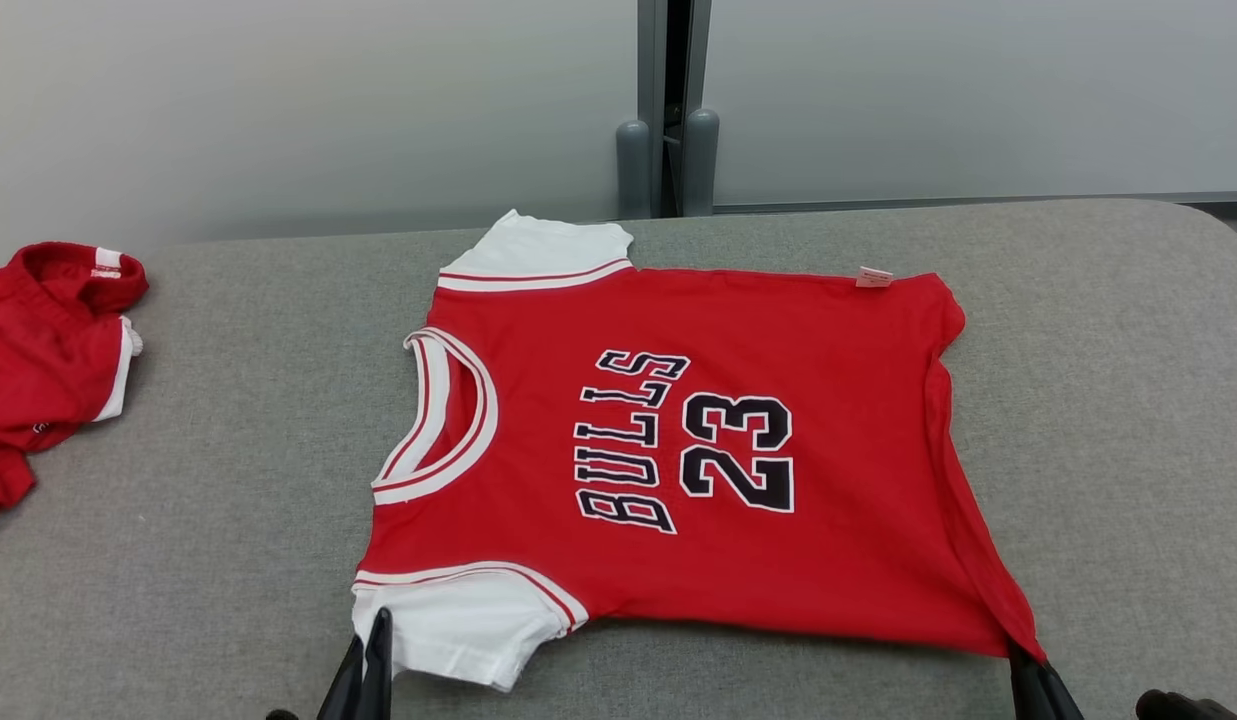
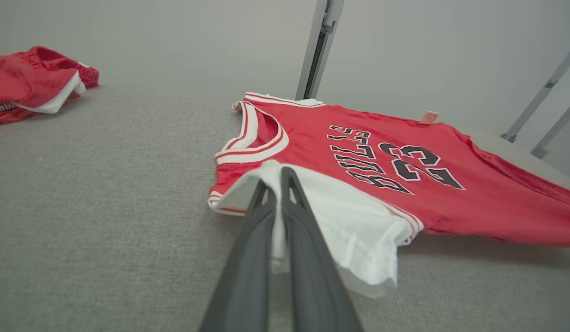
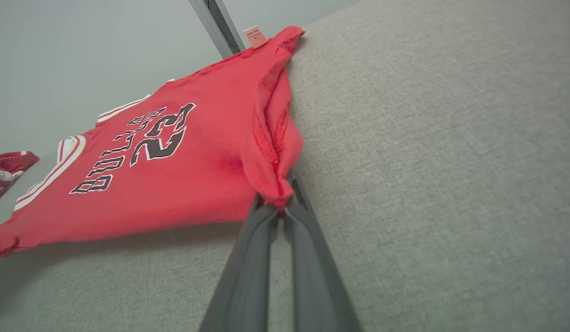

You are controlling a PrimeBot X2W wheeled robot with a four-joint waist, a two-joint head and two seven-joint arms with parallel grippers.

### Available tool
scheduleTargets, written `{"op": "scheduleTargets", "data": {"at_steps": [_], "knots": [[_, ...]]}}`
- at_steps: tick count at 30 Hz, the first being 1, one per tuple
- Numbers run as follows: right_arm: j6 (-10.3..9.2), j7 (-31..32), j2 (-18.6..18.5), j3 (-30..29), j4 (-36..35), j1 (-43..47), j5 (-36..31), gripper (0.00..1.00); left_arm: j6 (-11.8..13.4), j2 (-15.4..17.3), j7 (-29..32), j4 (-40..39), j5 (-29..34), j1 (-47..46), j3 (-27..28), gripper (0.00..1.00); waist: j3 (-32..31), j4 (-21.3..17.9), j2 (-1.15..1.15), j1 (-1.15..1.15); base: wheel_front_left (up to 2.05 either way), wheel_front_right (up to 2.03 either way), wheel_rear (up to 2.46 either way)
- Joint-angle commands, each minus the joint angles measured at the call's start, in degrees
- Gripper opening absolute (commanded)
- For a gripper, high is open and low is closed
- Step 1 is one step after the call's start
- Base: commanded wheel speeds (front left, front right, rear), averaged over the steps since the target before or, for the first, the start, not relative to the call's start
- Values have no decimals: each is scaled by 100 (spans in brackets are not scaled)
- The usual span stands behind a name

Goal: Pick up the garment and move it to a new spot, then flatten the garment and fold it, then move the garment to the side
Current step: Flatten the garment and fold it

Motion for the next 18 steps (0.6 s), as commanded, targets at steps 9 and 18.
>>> {"op": "scheduleTargets", "data": {"at_steps": [9,18], "knots": [[-2,135,-30,110,-198,-386,15,0,-236,166,3,188,344,-728,53,0,77,-100,0,0,0,0,0],[-2,269,-74,246,-331,-542,162,0,-327,238,3,432,451,-1226,136,0,170,-240,0,0,0,0,0]]}}
